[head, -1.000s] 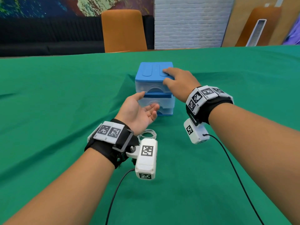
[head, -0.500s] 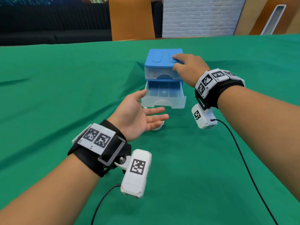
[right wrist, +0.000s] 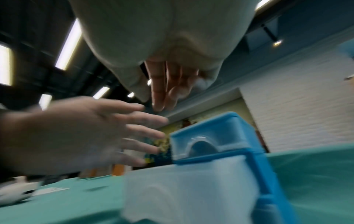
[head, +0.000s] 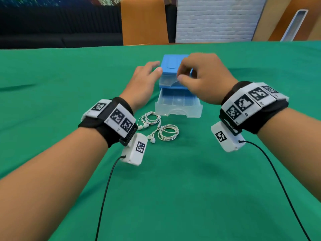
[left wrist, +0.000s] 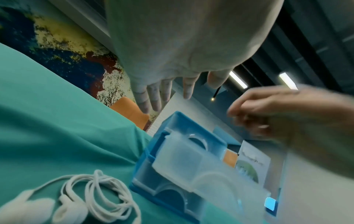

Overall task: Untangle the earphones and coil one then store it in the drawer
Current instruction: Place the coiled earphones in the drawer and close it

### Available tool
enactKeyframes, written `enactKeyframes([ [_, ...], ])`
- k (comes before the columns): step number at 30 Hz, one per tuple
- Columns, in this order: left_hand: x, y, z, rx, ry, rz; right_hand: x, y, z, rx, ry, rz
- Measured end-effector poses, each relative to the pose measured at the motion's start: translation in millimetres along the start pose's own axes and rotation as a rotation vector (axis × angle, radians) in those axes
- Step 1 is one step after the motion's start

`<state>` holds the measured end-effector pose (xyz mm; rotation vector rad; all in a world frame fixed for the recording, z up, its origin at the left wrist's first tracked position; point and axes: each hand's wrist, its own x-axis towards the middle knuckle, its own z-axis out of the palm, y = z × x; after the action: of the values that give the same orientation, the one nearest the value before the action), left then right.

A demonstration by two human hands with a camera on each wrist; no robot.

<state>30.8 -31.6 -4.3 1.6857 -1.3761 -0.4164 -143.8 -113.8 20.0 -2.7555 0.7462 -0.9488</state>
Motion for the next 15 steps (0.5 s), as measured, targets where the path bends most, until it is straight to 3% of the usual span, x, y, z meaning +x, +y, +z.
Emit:
enactKeyframes([
  [3,6.4,0.0,7.4,0.063,-0.108,0.037,-18.7,-27.6,-0.2,-0.011,-0.311,-0.1],
  [6,9.3,-1.9,13.0,0.029,-0.165,-0.021,-35.0,-37.9,14.7,-0.163,-0.61,-0.135],
  [11,10.9,-8.4,15.3,0.028,-0.12,-0.033,-39.4,-40.6,42.1,-0.349,-0.75,-0.093],
  [15,13.0,-7.7,14.7,0.034,-0.111,-0.033,-38.5,-45.3,54.9,-0.423,-0.77,-0.098],
])
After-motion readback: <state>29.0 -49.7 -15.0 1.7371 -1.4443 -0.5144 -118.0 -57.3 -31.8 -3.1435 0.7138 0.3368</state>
